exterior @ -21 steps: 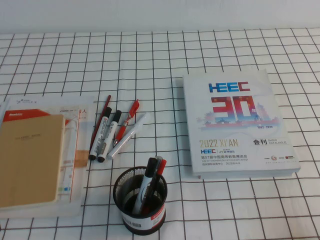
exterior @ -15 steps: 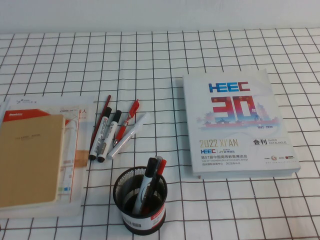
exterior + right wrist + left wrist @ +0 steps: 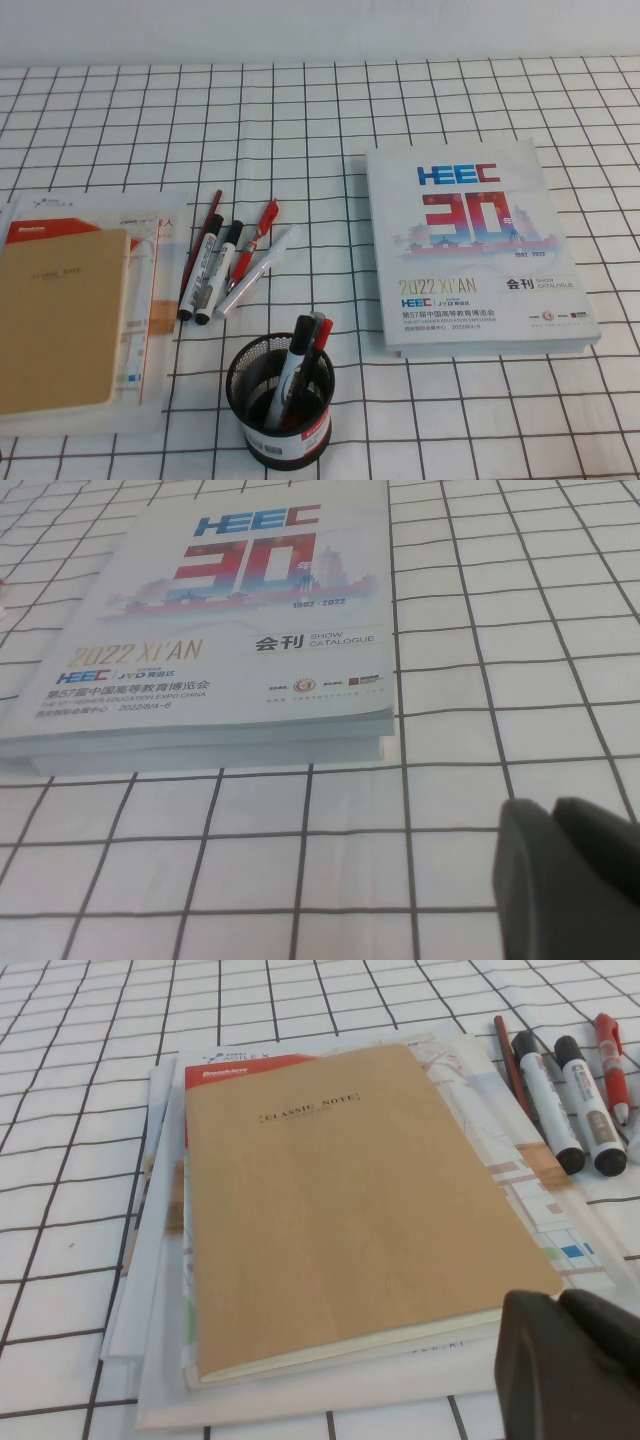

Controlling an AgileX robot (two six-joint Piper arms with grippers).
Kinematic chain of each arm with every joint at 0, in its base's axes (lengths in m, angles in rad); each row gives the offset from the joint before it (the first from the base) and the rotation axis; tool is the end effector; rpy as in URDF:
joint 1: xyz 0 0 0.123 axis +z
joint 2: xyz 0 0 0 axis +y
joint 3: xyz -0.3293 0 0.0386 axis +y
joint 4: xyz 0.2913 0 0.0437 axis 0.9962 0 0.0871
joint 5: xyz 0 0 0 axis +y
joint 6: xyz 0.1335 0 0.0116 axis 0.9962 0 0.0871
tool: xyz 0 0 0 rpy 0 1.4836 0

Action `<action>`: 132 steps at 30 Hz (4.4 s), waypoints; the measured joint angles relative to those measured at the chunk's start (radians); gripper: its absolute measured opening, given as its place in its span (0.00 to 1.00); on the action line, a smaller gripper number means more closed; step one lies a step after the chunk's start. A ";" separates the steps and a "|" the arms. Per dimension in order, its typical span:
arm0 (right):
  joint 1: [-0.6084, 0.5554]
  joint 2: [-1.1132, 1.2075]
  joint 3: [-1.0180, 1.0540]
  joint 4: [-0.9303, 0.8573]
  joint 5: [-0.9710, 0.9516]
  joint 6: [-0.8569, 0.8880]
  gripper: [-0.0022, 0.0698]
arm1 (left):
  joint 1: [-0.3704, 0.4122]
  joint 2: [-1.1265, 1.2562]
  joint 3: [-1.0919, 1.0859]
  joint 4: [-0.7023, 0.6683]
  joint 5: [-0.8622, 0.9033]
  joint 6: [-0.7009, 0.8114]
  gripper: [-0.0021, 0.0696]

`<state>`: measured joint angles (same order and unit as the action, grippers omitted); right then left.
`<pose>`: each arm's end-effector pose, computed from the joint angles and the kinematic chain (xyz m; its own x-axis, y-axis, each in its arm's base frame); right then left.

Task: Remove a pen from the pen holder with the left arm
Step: 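Take a marker out of the pen holder and lay it on the table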

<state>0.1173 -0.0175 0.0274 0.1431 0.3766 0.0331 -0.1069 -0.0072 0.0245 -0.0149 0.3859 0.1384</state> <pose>0.0883 0.0175 0.1576 -0.3131 0.1295 -0.9408 -0.1165 0.9779 0.1734 0.0892 -0.0103 0.1562 -0.2926 0.1564 -0.9433 0.1495 0.9819 0.1164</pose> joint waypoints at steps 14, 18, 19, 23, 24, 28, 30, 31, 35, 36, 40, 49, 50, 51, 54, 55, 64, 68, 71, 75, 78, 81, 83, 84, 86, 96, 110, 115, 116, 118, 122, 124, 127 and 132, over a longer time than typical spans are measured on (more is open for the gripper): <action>0.000 0.000 0.000 0.000 0.000 0.000 0.01 | 0.000 0.000 0.000 0.000 0.000 0.000 0.02; 0.000 0.000 0.000 0.000 0.000 0.000 0.01 | 0.000 0.000 0.000 0.000 0.000 0.000 0.02; 0.000 0.000 0.000 0.000 0.000 0.000 0.01 | 0.000 0.000 0.000 0.000 0.000 0.000 0.02; 0.000 0.000 0.000 0.000 0.000 0.000 0.01 | 0.000 0.000 0.000 0.000 0.000 0.000 0.02; 0.000 0.000 0.000 0.000 0.000 0.000 0.01 | 0.000 0.000 0.000 0.000 0.000 0.000 0.02; 0.000 0.000 0.000 0.000 0.000 0.000 0.01 | 0.000 0.000 0.000 0.000 0.000 0.000 0.02; 0.000 0.000 0.000 0.000 0.000 0.000 0.01 | 0.000 0.000 0.000 0.000 0.000 0.000 0.02; 0.000 0.000 0.000 0.000 0.000 0.000 0.01 | 0.000 0.000 0.000 0.000 0.000 0.000 0.02; 0.000 0.000 0.000 0.000 0.000 0.000 0.01 | 0.000 0.000 0.000 0.000 0.000 0.000 0.02; 0.000 0.000 0.000 0.000 0.000 0.000 0.01 | 0.000 0.000 0.000 0.000 0.000 0.000 0.02; 0.000 0.000 0.000 0.000 0.000 0.000 0.01 | 0.000 0.000 0.000 0.000 0.000 0.000 0.02; 0.000 0.000 0.000 0.000 0.000 0.000 0.01 | 0.000 0.000 0.000 0.000 -0.056 0.000 0.02; 0.000 0.000 0.000 0.000 0.000 0.000 0.01 | 0.000 0.000 0.000 0.000 -0.056 0.000 0.02; 0.000 0.000 0.000 0.000 0.000 0.000 0.01 | 0.000 0.000 0.000 0.000 -0.058 -0.005 0.02; 0.000 0.000 0.000 0.000 0.000 0.000 0.01 | 0.000 0.000 0.000 -0.017 -0.066 -0.027 0.02; 0.000 0.000 0.000 0.000 0.000 0.000 0.01 | 0.000 0.000 0.000 -0.036 -0.076 -0.040 0.02; 0.000 0.000 0.000 0.000 0.000 0.000 0.01 | 0.000 -0.001 0.000 -0.386 -0.162 -0.225 0.02; 0.000 0.000 0.000 0.000 0.000 0.000 0.01 | 0.000 -0.002 0.000 -0.441 -0.189 -0.235 0.02; 0.000 0.000 0.000 0.000 0.000 0.000 0.01 | 0.000 -0.002 0.000 -0.453 -0.203 -0.235 0.02; 0.000 0.000 0.000 0.000 0.000 0.000 0.01 | 0.000 -0.002 0.000 -0.455 -0.213 -0.224 0.02; 0.000 0.000 0.000 0.000 0.000 0.000 0.01 | 0.000 -0.002 0.000 -0.457 -0.213 -0.216 0.02; 0.000 0.000 0.000 0.000 0.000 0.000 0.01 | 0.000 -0.002 0.000 -0.457 -0.215 -0.204 0.02; 0.000 0.000 0.000 0.000 0.000 0.000 0.01 | 0.000 -0.002 -0.013 -0.457 -0.201 -0.183 0.02; 0.000 0.000 0.000 0.000 0.000 0.000 0.01 | 0.000 -0.002 -0.031 -0.457 -0.192 -0.167 0.02; 0.000 0.000 0.000 0.000 0.000 0.000 0.01 | 0.000 0.017 -0.079 -0.457 -0.176 -0.130 0.02; 0.000 0.000 0.000 0.000 0.000 0.000 0.01 | 0.000 0.361 -0.379 -0.455 0.028 0.132 0.02; 0.000 0.000 0.000 0.000 0.000 0.000 0.01 | 0.000 0.817 -0.552 -0.975 0.149 0.834 0.02; 0.000 0.000 0.000 0.000 0.000 0.000 0.01 | -0.019 0.917 -0.560 -1.137 0.169 1.010 0.02; 0.000 0.000 0.000 0.000 0.000 0.000 0.01 | -0.037 0.934 -0.560 -1.157 0.162 1.036 0.02; 0.000 0.000 0.000 0.000 0.000 0.000 0.01 | -0.084 0.965 -0.561 -1.185 0.146 1.076 0.02; 0.000 0.000 0.000 0.000 0.000 0.000 0.01 | -0.218 1.020 -0.569 -1.216 0.091 1.105 0.02; 0.000 0.000 0.000 0.000 0.000 0.000 0.01 | -0.278 1.038 -0.571 -1.218 0.045 1.110 0.02; 0.000 0.000 0.000 0.000 0.000 0.000 0.01 | -0.359 1.052 -0.572 -1.221 -0.010 1.114 0.02; 0.000 0.000 0.000 0.000 0.000 0.000 0.01 | -0.481 1.057 -0.572 -1.229 -0.073 1.114 0.02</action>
<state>0.1173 -0.0175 0.0274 0.1431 0.3766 0.0331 -0.5877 1.0494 -0.5471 -1.2436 0.3130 1.2524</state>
